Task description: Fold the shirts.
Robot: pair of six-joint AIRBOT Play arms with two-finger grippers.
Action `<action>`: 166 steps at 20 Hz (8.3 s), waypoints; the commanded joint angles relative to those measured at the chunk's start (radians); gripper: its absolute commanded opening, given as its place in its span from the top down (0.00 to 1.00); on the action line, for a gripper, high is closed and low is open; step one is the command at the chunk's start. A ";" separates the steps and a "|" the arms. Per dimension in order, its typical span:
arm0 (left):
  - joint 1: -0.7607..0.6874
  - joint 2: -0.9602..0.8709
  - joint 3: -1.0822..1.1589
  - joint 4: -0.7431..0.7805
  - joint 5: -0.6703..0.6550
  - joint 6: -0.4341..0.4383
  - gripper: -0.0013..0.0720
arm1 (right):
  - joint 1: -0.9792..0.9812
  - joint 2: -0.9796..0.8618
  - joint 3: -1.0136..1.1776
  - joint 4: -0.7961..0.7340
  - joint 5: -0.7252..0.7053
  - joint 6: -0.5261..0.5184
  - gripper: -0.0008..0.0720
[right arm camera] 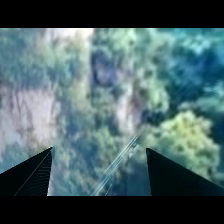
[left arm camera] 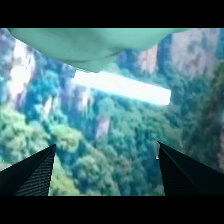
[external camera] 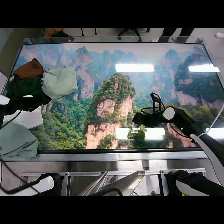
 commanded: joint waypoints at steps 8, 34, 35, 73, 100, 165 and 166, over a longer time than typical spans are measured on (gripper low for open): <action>-0.081 -0.528 0.454 0.003 0.028 -0.003 0.01 | -0.090 -0.007 0.000 -0.013 -0.006 -0.002 0.11; -0.830 -0.020 0.187 -0.177 -0.275 -0.108 0.04 | -0.329 0.058 0.073 -0.042 0.386 -0.160 0.38; -0.808 -0.020 0.198 -0.175 -0.317 -0.108 0.04 | -0.329 0.058 0.073 -0.042 0.386 -0.160 0.38; -0.327 0.467 0.101 -0.492 -0.407 0.011 0.97 | -0.271 0.054 0.648 0.638 0.332 -0.771 0.96; -0.320 -0.132 0.215 -0.309 -0.349 0.001 0.08 | -0.314 -0.323 0.414 0.707 0.180 -0.858 0.58; 0.026 0.509 -0.456 0.139 -0.258 -0.154 0.97 | 0.188 -0.362 0.135 0.612 0.084 -0.642 0.59; 0.026 0.509 -0.456 0.127 -0.258 -0.148 0.97 | 0.188 -0.361 0.135 0.663 0.084 -0.676 0.56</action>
